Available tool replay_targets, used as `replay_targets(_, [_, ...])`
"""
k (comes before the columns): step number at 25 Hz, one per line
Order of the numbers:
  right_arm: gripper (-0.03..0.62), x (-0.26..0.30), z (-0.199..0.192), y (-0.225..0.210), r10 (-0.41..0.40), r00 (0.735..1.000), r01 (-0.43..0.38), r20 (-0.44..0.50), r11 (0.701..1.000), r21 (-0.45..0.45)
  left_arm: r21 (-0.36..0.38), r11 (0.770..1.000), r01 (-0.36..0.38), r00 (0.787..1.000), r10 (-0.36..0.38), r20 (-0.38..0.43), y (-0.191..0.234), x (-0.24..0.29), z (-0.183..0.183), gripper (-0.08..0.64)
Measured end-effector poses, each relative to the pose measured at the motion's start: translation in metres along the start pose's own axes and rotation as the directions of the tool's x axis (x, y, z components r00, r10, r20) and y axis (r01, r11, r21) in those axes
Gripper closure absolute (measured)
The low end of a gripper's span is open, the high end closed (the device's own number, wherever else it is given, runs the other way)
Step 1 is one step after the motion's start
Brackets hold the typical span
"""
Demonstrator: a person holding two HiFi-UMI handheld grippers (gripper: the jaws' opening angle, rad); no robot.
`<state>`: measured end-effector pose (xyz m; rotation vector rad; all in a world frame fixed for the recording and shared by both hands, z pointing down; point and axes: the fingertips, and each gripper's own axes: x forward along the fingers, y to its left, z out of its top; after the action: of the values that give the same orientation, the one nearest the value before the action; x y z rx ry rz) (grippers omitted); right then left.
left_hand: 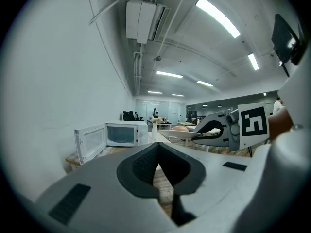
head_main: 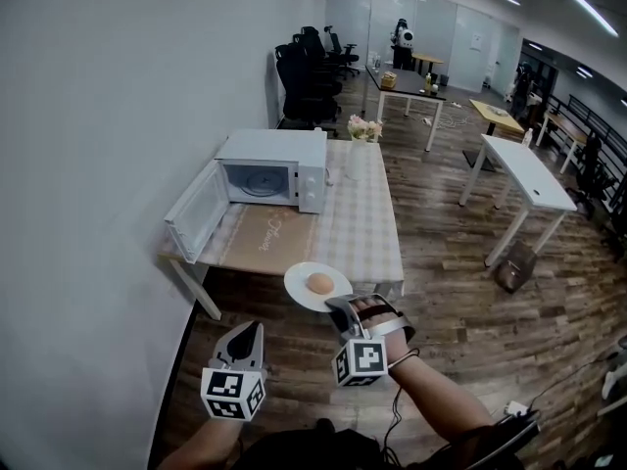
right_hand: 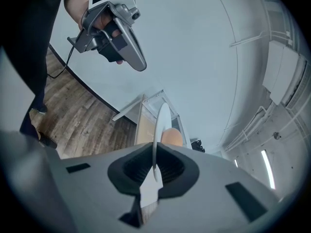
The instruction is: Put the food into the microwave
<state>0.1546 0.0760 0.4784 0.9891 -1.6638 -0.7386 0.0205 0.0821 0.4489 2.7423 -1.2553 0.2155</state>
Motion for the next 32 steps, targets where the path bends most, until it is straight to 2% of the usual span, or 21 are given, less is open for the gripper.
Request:
replay_targets(14, [0.568, 0.017, -0.039, -0.017, 0.026, 0.996, -0.027, 0.09, 1.0, 0.009, 0.008, 0.997, -0.071, 0.997, 0.071, -0.038, -0.023, 0.04, -0.004, 0.552])
replay_targets(20, [0.568, 0.025, -0.047, -0.015, 0.039, 0.994, -0.041, 0.105, 0.999, 0.014, 0.004, 0.998, -0.065, 0.997, 0.065, -0.039, -0.025, 0.045, -0.007, 0.552])
replay_targets(25, [0.568, 0.036, -0.043, -0.018, 0.047, 0.994, -0.046, 0.103, 0.999, -0.009, 0.0, 0.995, -0.1, 0.994, 0.1, -0.055, -0.01, 0.051, -0.01, 0.552])
replay_targets(32, [0.568, 0.064, -0.032, -0.033, 0.048, 0.994, -0.045, 0.096, 0.998, -0.033, -0.003, 0.996, -0.087, 0.996, 0.087, -0.035, 0.017, 0.074, -0.002, 0.552])
